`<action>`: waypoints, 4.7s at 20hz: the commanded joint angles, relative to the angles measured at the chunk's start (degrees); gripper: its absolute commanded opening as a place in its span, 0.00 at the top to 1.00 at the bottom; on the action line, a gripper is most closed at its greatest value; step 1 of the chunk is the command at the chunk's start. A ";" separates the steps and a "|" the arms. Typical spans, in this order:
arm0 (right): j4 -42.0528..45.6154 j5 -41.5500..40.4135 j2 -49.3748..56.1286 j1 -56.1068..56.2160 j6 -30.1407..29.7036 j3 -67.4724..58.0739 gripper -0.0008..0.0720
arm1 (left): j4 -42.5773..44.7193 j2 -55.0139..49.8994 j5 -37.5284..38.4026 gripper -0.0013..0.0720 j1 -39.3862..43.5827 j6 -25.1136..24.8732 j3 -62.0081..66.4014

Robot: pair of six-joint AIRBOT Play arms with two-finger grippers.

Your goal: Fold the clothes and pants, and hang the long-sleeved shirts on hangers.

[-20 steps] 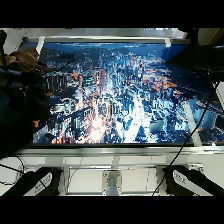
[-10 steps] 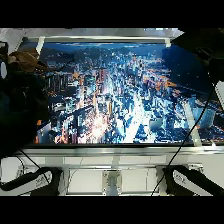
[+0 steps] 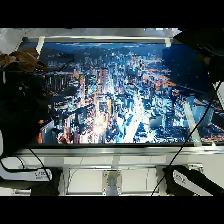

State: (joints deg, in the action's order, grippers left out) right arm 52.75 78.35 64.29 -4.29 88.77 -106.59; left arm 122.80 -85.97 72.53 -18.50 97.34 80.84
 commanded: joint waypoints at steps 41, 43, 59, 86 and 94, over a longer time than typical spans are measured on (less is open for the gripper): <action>9.53 12.28 24.65 1.22 -13.46 2.25 0.49 | -6.62 -1.31 -2.12 0.04 39.74 10.36 22.12; 9.55 11.30 25.88 3.34 -13.51 4.87 0.49 | -17.40 -4.92 -0.66 0.04 28.30 10.27 22.12; 16.74 3.96 31.19 10.71 -16.48 10.08 0.48 | -46.51 -23.23 -9.79 0.64 14.75 1.07 22.18; 9.90 10.21 32.11 14.88 -22.47 14.58 0.10 | -17.16 -25.00 -3.39 0.12 26.86 -3.02 22.21; 8.41 12.24 32.11 15.06 -22.45 14.58 0.10 | -3.39 -20.50 -4.13 0.97 26.75 -0.98 23.52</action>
State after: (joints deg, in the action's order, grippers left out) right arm 61.76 89.23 96.40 10.70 66.28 -92.03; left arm 114.63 -108.90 68.42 8.67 95.68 103.92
